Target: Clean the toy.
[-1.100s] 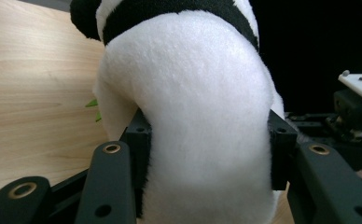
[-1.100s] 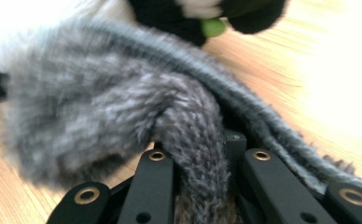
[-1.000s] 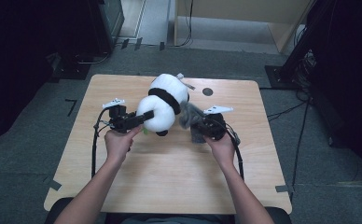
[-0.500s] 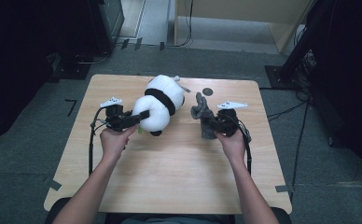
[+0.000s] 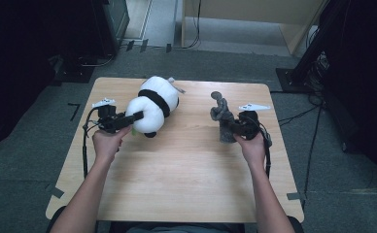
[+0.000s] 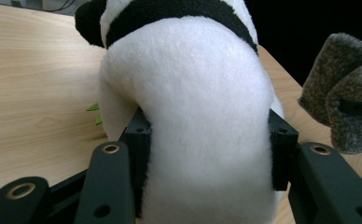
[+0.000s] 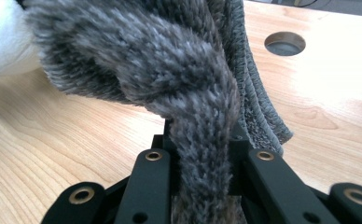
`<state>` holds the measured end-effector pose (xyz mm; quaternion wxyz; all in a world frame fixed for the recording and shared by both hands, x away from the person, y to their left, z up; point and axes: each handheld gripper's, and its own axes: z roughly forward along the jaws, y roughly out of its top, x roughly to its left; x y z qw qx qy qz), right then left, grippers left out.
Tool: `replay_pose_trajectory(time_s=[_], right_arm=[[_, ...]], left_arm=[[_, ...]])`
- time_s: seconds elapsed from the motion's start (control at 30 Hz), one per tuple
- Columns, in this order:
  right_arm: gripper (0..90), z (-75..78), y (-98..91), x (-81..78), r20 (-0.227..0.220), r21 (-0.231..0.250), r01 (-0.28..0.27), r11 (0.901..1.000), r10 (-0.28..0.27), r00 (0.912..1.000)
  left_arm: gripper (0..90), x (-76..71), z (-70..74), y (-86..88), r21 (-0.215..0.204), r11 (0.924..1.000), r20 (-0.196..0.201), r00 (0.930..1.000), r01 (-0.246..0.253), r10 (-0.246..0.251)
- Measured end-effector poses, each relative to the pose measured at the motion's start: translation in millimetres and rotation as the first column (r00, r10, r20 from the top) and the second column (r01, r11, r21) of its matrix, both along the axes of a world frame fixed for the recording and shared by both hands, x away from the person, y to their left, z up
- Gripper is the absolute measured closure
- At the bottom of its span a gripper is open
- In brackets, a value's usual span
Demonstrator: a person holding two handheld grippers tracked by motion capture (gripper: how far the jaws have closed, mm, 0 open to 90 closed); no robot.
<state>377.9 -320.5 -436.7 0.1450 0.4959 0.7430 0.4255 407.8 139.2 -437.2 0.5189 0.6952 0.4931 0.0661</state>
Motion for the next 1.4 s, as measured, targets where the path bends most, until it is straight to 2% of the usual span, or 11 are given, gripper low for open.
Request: replay_pose_trajectory(time_s=[0.07,0.17,0.37,0.43,0.57,0.73,0.9,1.03,1.17,1.3,1.4], right_arm=[[78.0,1.4,-3.0,0.5,0.006,-0.010,-0.001,1.0000,0.001,1.0000],[78.0,3.0,-10.5,0.9,0.009,-0.007,0.015,0.9999,-0.015,0.9998],[78.0,-0.2,-26.3,2.1,-0.011,-0.009,0.049,0.9988,-0.049,0.9987],[77.4,-2.3,-31.7,3.0,-0.017,-0.010,0.062,0.9980,-0.062,0.9979],[77.3,-10.0,-38.0,6.3,-0.032,-0.024,0.074,0.9970,-0.075,0.9967],[77.3,-18.9,-39.7,10.3,-0.045,-0.059,0.075,0.9954,-0.078,0.9960],[77.3,-30.1,-47.0,14.8,-0.068,-0.057,0.094,0.9939,-0.098,0.9929],[77.3,-43.1,-54.0,18.3,-0.092,-0.067,0.109,0.9919,-0.114,0.9891],[76.4,-51.6,-59.7,21.9,-0.112,-0.045,0.121,0.9916,-0.126,0.9857],[74.8,-57.7,-60.2,24.4,-0.115,-0.071,0.126,0.9895,-0.133,0.9844],[73.7,-62.3,-61.7,26.6,-0.122,-0.068,0.131,0.9890,-0.139,0.9828]], left_arm=[[50.0,0.7,0.7,3.6,0.024,0.9996,0.004,0.9999,-0.014,0.014],[50.0,2.8,-1.2,9.3,0.035,0.9991,0.009,0.9997,-0.022,0.022],[49.8,6.9,-5.1,17.3,0.063,0.9974,0.020,0.9992,-0.035,0.033],[49.7,8.7,-7.6,19.7,0.072,0.9967,0.018,0.9992,-0.037,0.036],[49.4,11.6,-11.9,25.4,0.056,0.9978,0.011,0.9993,-0.036,0.036],[48.6,13.7,-15.2,30.9,0.085,0.9949,0.011,0.9986,-0.053,0.052],[46.1,16.0,-24.8,29.8,0.178,0.9829,0.030,0.9986,-0.048,0.044],[43.7,17.6,-28.3,31.3,0.174,0.9837,0.030,0.9987,-0.046,0.042],[40.5,18.4,-31.1,33.4,0.178,0.9831,0.040,0.9986,-0.041,0.034],[36.7,19.1,-32.5,34.0,0.178,0.9834,0.047,0.9986,-0.035,0.027],[32.3,20.2,-34.1,35.4,0.171,0.9847,0.048,0.9985,-0.034,0.026]])
